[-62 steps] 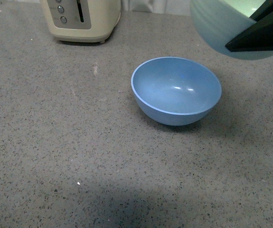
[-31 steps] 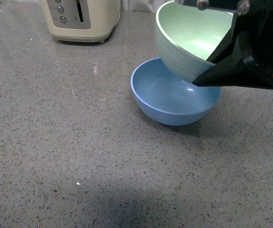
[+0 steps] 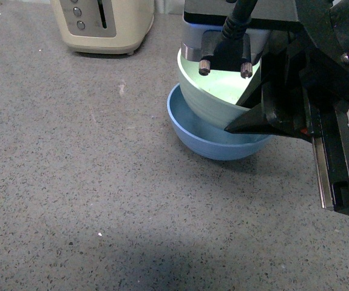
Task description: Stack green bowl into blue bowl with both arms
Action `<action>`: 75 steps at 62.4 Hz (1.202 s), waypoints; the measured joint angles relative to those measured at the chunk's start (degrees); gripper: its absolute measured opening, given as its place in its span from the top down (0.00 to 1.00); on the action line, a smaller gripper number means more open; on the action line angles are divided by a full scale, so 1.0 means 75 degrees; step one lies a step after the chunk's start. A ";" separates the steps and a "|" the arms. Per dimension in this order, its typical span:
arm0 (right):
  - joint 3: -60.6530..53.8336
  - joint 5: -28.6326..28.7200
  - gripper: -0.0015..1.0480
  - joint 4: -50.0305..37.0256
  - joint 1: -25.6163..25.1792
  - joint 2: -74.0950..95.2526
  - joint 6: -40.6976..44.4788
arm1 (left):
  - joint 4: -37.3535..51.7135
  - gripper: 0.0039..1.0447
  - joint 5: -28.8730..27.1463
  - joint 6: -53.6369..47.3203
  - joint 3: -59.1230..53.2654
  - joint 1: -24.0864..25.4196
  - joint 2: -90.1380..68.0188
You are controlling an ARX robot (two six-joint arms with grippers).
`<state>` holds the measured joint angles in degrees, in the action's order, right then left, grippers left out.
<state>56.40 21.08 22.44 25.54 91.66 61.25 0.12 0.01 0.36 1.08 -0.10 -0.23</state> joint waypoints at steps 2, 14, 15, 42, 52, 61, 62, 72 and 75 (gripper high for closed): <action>0.0000 0.0108 0.78 0.0067 -0.0015 -0.0012 -0.0006 | 0.0000 0.06 0.0000 0.0000 0.0000 0.0000 0.0000; -0.0050 0.0181 0.41 -0.0554 -0.0373 -0.0717 -0.0431 | 0.0000 0.06 0.0000 0.0000 0.0000 0.0000 0.0000; -0.0073 0.0181 0.37 -0.0662 -0.0437 -0.0848 -0.0551 | 0.0000 0.06 0.0000 0.0000 0.0000 0.0000 0.0000; -0.3045 -0.2066 0.09 -0.3494 -0.2675 -0.3993 -0.5179 | 0.0000 0.06 0.0000 0.0000 0.0000 0.0000 0.0000; -0.4182 -0.2742 0.09 -0.3552 -0.3491 -0.5170 -0.6266 | 0.0000 0.06 0.0000 0.0000 0.0000 0.0000 0.0000; -0.5182 -0.2780 0.09 -0.2865 -0.3783 -0.6618 -0.6650 | 0.0000 0.06 0.0000 0.0000 0.0000 0.0000 0.0000; -0.5269 -0.2801 0.09 -0.2865 -0.3797 -0.6755 -0.6665 | 0.0000 0.06 0.0000 0.0000 0.0000 0.0000 0.0000; -0.5721 -0.2847 0.15 -0.3969 -0.3675 -0.7114 -0.7076 | 0.0000 0.06 0.0000 0.0000 0.0000 0.0000 0.0000; -0.6187 -0.2836 0.22 -0.5182 -0.3552 -0.7204 -0.7391 | 0.0000 0.06 0.0000 0.0000 0.0000 0.0000 0.0000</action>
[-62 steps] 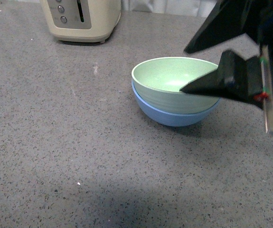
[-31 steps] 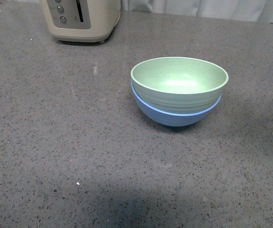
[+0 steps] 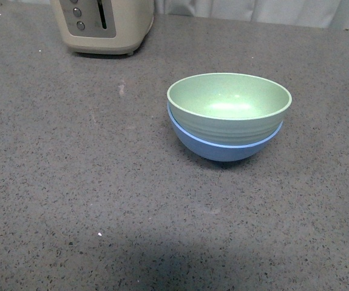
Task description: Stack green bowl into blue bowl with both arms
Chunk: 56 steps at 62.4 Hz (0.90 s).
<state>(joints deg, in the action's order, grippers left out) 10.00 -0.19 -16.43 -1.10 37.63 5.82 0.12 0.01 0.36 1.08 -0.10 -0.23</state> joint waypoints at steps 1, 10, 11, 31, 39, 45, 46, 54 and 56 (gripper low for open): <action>-0.0189 0.0009 0.25 -0.0472 0.0044 -0.0017 -0.0108 | 0.0000 0.06 0.0000 0.0000 0.0000 0.0000 0.0000; -0.0697 0.0012 0.49 -0.1585 0.0125 -0.0519 -0.0545 | 0.0000 0.06 -0.0003 0.0000 0.0000 0.0000 0.0000; -0.0720 0.0017 0.52 -0.1565 0.0125 -0.0615 -0.0568 | 0.0000 0.06 0.0000 0.0000 0.0000 0.0000 0.0000; -0.1090 0.0029 0.99 -0.0857 0.0125 -0.1652 -0.0679 | 0.0000 0.06 0.0000 0.0000 0.0000 0.0000 0.0000; -0.1297 0.0026 0.99 -0.0874 0.0125 -0.1970 -0.0682 | 0.0000 0.06 0.0000 0.0000 0.0000 0.0000 0.0000; -0.1297 0.0026 0.99 -0.0533 0.0125 -0.2282 -0.0682 | 0.0000 0.06 0.0000 0.0000 0.0000 0.0000 0.0000; -0.1297 0.0026 0.99 -0.0501 0.0125 -0.2317 -0.0682 | 0.0000 0.06 0.0000 0.0000 0.0000 0.0000 0.0000; -0.1297 0.0029 0.99 -0.0125 0.0125 -0.2745 -0.0682 | 0.0000 0.06 0.0000 0.0000 0.0000 0.0000 0.0000; -0.1297 0.0029 0.99 -0.0041 0.0125 -0.2824 -0.0682 | 0.0000 0.06 0.0000 0.0000 0.0000 0.0000 0.0000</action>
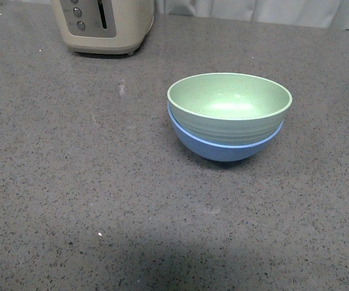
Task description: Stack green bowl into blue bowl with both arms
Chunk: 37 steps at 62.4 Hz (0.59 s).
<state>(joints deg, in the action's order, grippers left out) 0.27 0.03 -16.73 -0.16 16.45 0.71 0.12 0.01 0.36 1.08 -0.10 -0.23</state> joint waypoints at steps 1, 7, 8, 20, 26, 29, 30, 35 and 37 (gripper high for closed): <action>0.0000 0.0000 0.99 0.0055 0.0000 -0.0052 0.0000 | 0.0000 0.06 0.0000 0.0000 0.0000 0.0000 0.0000; 0.0000 0.0000 0.99 0.0280 0.0000 -0.0259 0.0000 | 0.0000 0.06 0.0000 0.0000 0.0000 0.0000 0.0000; 0.0000 0.0000 0.99 0.0326 0.0000 -0.0306 0.0000 | 0.0000 0.06 0.0000 0.0000 0.0000 0.0000 0.0000; 0.0000 0.0000 0.99 0.0694 0.0000 -0.0688 0.0000 | 0.0000 0.06 0.0000 0.0000 0.0000 0.0000 0.0000; 0.0000 0.0000 0.99 0.0871 0.0000 -0.0860 0.0000 | 0.0000 0.06 0.0000 0.0000 0.0000 0.0000 0.0000; 0.0006 0.0000 0.99 0.1448 0.0000 -0.1320 -0.0003 | 0.0000 0.06 0.0000 0.0000 0.0000 0.0000 0.0000; 0.0006 0.0003 0.99 0.1600 0.0000 -0.1431 -0.0003 | 0.0000 0.06 0.0000 -0.0003 0.0000 0.0000 0.0000; 0.0006 0.0003 0.99 0.2197 0.0000 -0.2002 -0.0003 | 0.0000 0.06 0.0000 -0.0003 0.0000 0.0000 0.0000; 0.0006 0.0003 0.99 0.2197 0.0000 -0.2095 -0.0003 | 0.0000 0.06 0.0000 -0.0003 0.0000 0.0000 0.0000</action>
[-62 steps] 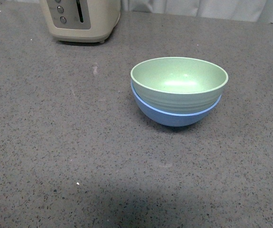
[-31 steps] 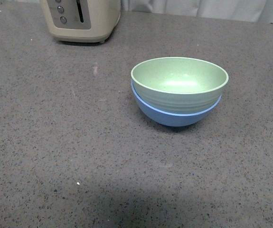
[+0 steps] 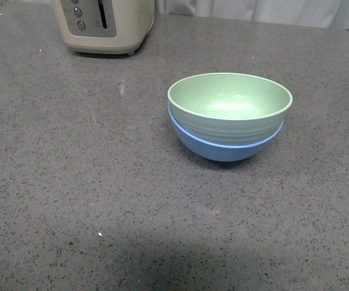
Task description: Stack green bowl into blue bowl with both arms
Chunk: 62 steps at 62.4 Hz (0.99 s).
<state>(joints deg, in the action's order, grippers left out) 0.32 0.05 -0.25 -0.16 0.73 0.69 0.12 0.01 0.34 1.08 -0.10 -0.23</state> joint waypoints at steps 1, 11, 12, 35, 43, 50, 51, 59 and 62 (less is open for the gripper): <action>0.0000 0.0000 0.99 0.0000 0.0000 -0.0026 0.0000 | 0.0000 0.06 0.0000 0.0000 0.0000 0.0000 0.0000; 0.0000 0.0006 0.85 0.0006 0.0000 -0.0067 -0.0009 | 0.0000 0.06 0.0003 0.0000 0.0000 0.0000 0.0000; 0.0000 -0.0003 0.82 0.0012 0.0000 -0.0067 -0.0012 | 0.0000 0.06 -0.0003 0.0000 0.0000 0.0000 0.0000; 0.0000 0.0012 0.19 0.0038 0.0000 -0.0064 -0.0012 | 0.0000 0.06 0.0000 -0.0003 0.0000 0.0000 0.0003; 0.0000 0.0006 0.08 0.0035 0.0000 -0.0067 -0.0017 | 0.0000 0.06 0.0000 -0.0003 0.0000 0.0000 0.0000; 0.0000 0.0006 0.09 0.0038 0.0000 -0.0067 -0.0017 | 0.0000 0.06 0.0000 -0.0003 0.0000 0.0000 0.0003; 0.0000 0.0009 0.09 0.0038 0.0000 -0.0067 -0.0017 | 0.0000 0.06 0.0000 -0.0003 0.0000 0.0000 0.0003; 0.0000 0.0006 0.09 0.0038 0.0000 -0.0067 -0.0017 | 0.0000 0.06 0.0000 -0.0003 0.0000 0.0000 0.0003; 0.0000 0.0006 0.09 0.0038 0.0000 -0.0067 -0.0017 | 0.0000 0.06 0.0000 -0.0003 0.0000 0.0000 0.0003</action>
<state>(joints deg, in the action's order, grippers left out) 0.32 0.10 0.03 -0.16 0.23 0.56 0.12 0.01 0.32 1.08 -0.10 -0.21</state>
